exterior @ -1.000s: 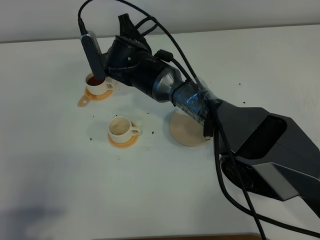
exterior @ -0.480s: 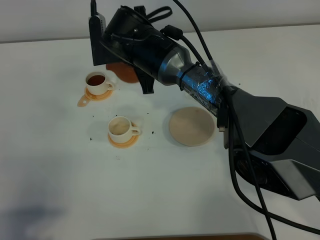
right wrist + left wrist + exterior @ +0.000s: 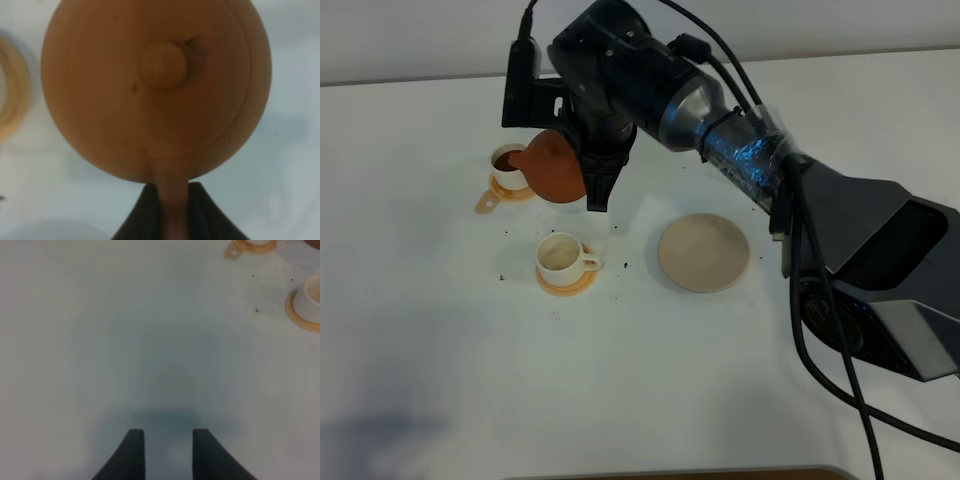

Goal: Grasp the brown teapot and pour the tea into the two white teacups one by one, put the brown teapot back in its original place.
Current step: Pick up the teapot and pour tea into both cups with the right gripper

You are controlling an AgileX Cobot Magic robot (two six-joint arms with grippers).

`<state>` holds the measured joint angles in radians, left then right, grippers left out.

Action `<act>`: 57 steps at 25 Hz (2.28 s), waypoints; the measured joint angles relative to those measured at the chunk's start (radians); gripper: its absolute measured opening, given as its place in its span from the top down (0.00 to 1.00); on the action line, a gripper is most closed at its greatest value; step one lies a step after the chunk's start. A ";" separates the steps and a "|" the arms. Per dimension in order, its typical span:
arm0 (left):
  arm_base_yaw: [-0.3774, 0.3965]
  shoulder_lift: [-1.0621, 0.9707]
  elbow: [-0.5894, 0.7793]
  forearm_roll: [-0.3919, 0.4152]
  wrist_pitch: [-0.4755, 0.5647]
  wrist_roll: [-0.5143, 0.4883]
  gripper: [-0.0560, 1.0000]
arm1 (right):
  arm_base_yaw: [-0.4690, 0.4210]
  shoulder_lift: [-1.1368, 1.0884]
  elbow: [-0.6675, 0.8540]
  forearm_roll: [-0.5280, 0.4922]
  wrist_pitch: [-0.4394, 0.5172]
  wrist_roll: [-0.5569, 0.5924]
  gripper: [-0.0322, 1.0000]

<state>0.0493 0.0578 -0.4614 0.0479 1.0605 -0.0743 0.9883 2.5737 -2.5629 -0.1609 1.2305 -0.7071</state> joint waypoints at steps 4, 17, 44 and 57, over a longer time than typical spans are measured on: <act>0.000 0.000 0.000 0.000 0.000 0.000 0.69 | -0.025 0.013 -0.001 0.047 -0.001 0.042 0.84; 0.000 0.000 0.000 0.000 0.000 0.000 0.69 | -0.040 -0.043 -0.001 0.061 0.004 0.187 0.84; 0.000 0.000 0.000 0.000 0.000 0.000 0.69 | 0.011 -0.539 0.843 0.053 -0.085 0.282 0.84; 0.000 0.000 0.000 0.000 0.000 0.000 0.69 | 0.160 -0.531 0.928 -0.232 -0.237 0.311 0.84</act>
<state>0.0493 0.0578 -0.4614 0.0479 1.0605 -0.0743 1.1487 2.0427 -1.6354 -0.3931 0.9937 -0.3965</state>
